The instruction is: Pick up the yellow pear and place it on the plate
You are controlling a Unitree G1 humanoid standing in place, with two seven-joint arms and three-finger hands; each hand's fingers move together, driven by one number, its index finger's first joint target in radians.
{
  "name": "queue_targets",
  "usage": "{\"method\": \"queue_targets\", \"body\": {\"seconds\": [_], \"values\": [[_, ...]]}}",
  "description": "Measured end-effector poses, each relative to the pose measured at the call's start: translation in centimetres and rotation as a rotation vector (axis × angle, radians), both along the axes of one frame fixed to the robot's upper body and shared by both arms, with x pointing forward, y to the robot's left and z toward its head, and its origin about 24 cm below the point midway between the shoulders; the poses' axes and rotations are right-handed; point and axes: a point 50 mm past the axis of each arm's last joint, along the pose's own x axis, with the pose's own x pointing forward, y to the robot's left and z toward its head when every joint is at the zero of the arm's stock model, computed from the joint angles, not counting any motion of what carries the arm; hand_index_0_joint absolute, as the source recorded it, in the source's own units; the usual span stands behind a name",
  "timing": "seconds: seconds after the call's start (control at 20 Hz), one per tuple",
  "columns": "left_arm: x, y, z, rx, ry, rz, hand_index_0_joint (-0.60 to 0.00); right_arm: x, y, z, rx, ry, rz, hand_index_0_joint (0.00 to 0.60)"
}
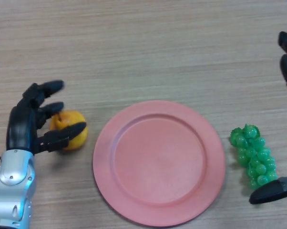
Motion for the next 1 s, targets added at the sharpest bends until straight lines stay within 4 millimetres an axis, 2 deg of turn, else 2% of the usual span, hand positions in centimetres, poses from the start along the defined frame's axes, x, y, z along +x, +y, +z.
{"method": "queue_targets", "body": {"seconds": [0.05,0.15,0.2,0.45,0.55,0.65,0.7,0.8,0.9,1.0], "values": [[0.1,-0.2,0.0,0.018,0.000,-0.009,-0.600,0.0,-0.1,0.0,-0.002,-0.001,-0.007,0.000],[0.3,-0.7,0.4,0.193,-0.044,-0.063,-0.600,-0.1,-0.1,0.1,0.001,-0.004,-0.006,0.000],[0.3,-0.8,0.5,0.218,-0.050,-0.071,-0.600,-0.2,0.1,0.3,-0.003,-0.016,-0.003,0.000],[-0.2,-0.8,0.8,0.264,-0.068,-0.070,-0.600,-0.4,0.2,0.4,-0.004,-0.020,-0.001,0.000],[-0.9,-1.1,2.0,0.275,-0.128,-0.076,-0.600,-0.4,0.2,0.5,-0.005,-0.021,-0.001,0.000],[-1.9,-2.0,4.9,0.227,-0.212,-0.109,-0.600,-0.4,0.1,0.4,-0.004,-0.016,-0.004,0.000],[-2.4,-2.8,6.6,0.084,-0.221,-0.148,-0.600,-0.4,0.1,0.4,-0.003,-0.008,-0.004,0.000],[-3.1,-3.8,8.1,0.062,-0.220,-0.208,-0.600,-0.3,0.1,0.4,-0.003,-0.008,-0.003,0.000],[-3.9,-5.7,8.0,0.058,-0.206,-0.274,-0.600,-0.3,0.1,0.3,-0.001,-0.005,-0.004,0.000],[-4.2,-8.4,6.9,0.155,-0.169,-0.361,-0.600,-0.3,0.1,0.4,-0.001,-0.007,-0.003,0.000]]}}
